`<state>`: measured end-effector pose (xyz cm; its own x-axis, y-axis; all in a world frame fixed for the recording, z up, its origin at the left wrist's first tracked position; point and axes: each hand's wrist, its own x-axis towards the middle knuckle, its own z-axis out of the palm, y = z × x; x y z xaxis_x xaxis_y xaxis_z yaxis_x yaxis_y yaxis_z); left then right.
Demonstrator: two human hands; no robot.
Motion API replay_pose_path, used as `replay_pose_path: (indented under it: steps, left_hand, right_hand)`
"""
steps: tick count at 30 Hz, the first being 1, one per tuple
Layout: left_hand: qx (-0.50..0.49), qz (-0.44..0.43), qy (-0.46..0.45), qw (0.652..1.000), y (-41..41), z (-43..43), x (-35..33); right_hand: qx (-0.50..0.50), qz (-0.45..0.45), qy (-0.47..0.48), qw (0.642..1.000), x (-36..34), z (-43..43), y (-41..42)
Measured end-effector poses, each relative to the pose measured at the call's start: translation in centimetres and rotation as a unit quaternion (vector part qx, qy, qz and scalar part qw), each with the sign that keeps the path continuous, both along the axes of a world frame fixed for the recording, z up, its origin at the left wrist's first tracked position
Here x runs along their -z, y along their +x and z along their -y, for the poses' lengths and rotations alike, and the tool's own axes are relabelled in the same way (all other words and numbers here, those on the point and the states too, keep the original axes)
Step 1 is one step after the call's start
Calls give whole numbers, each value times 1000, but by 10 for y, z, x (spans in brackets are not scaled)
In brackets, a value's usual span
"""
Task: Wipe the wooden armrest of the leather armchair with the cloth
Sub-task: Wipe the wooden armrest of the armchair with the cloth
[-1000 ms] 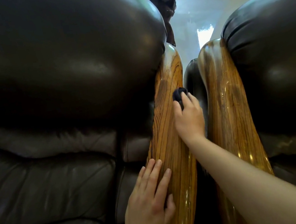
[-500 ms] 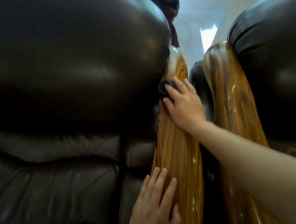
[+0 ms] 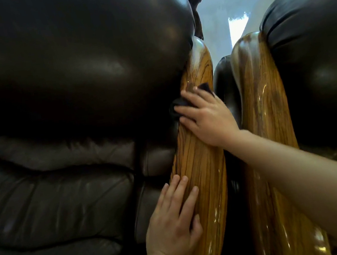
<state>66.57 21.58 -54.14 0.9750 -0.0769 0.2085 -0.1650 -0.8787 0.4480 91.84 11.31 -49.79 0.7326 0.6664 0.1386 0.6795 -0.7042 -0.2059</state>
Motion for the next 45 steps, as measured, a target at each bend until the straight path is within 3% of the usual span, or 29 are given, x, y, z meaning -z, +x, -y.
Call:
replay_pose_path:
  steps: [4, 8, 10, 12, 13, 14, 15, 17, 18, 19, 23, 28, 30, 34, 45]
  left_hand:
    - [-1, 7, 2, 1000, 1, 0, -1]
    - [-3, 10, -7, 1000, 0, 0, -2]
    - [-4, 14, -9, 1000, 0, 0, 0]
    - [-2, 19, -8, 1000, 1, -1, 1]
    - [-2, 20, -4, 1000, 1, -1, 1]
    - [-3, 20, -1, 1000, 1, 0, 2]
    - [-2, 18, -1, 1000, 1, 0, 2]
    - [1, 15, -4, 1000, 0, 0, 0]
    - [1, 17, -4, 1000, 1, -1, 0]
    - [0, 21, -3, 1000, 1, -1, 1]
    - [3, 18, 3, 1000, 0, 0, 1]
    - [1, 17, 5, 1000, 1, 1, -1]
    - [-2, 16, -2, 1000, 1, 2, 0]
    - [-6, 8, 5, 1000, 0, 1, -1]
    - [-14, 33, 25, 999, -2, 1, 1]
  right_hand:
    - [107, -35, 17, 993, -3, -26, 49]
    - [206, -45, 201, 957, -14, -31, 58]
    - [288, -86, 344, 889, -27, -25, 69]
    - [293, -213, 536, 763, -41, -20, 72]
    - [270, -264, 586, 717, -45, -20, 70]
    - [243, -280, 591, 717, -44, -19, 66]
    - [215, -269, 544, 765, -41, -20, 61]
    - [154, -168, 315, 921, -18, -18, 55]
    - [136, -116, 217, 960, -11, -15, 54]
    - [125, -90, 167, 974, -6, -14, 54]
    - [36, -63, 127, 989, -9, -8, 14]
    - [-219, -35, 13, 975, -5, 24, -42]
    - [-175, -9, 9, 984, -11, 18, -14]
    - [15, -11, 19, 1000, -15, 0, 24]
    - [-6, 27, -21, 999, -5, 9, -75]
